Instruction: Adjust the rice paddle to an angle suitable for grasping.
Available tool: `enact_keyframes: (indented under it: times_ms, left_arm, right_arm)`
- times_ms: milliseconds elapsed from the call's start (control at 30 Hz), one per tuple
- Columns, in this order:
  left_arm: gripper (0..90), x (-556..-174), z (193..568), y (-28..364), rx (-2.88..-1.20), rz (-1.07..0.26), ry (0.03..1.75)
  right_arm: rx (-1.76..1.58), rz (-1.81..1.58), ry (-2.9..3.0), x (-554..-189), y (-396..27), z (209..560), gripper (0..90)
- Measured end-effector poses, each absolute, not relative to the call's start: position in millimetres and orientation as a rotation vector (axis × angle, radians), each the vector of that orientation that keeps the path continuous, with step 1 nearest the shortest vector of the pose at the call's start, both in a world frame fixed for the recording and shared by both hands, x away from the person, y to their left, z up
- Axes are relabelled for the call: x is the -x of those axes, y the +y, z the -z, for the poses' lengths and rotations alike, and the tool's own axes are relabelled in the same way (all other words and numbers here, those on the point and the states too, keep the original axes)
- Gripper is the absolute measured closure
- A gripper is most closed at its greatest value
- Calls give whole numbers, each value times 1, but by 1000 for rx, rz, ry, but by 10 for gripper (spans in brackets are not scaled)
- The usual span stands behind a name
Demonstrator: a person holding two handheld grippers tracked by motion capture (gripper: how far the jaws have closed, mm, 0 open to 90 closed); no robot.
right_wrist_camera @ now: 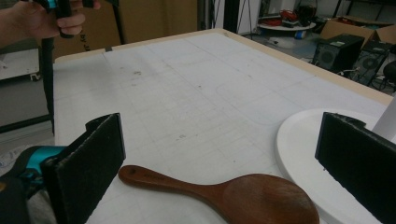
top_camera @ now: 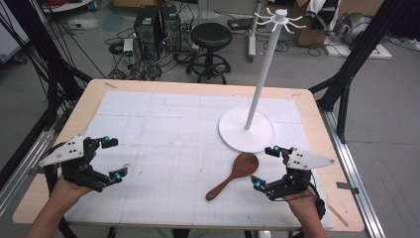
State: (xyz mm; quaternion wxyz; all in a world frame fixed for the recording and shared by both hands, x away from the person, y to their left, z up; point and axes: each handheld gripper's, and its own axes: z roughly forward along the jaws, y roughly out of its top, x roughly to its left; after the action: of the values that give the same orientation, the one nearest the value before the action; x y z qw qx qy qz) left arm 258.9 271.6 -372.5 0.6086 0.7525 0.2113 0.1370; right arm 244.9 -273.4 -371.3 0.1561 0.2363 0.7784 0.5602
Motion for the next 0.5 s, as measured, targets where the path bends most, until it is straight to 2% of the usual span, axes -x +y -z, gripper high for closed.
enact_keyframes:
  times_ms: [500]
  left_arm:
    - [17, -259, 372, 271, -1734, -310, 479]
  right_arm:
    - [-610, -1569, 2262, -234, -283, 361, 3]
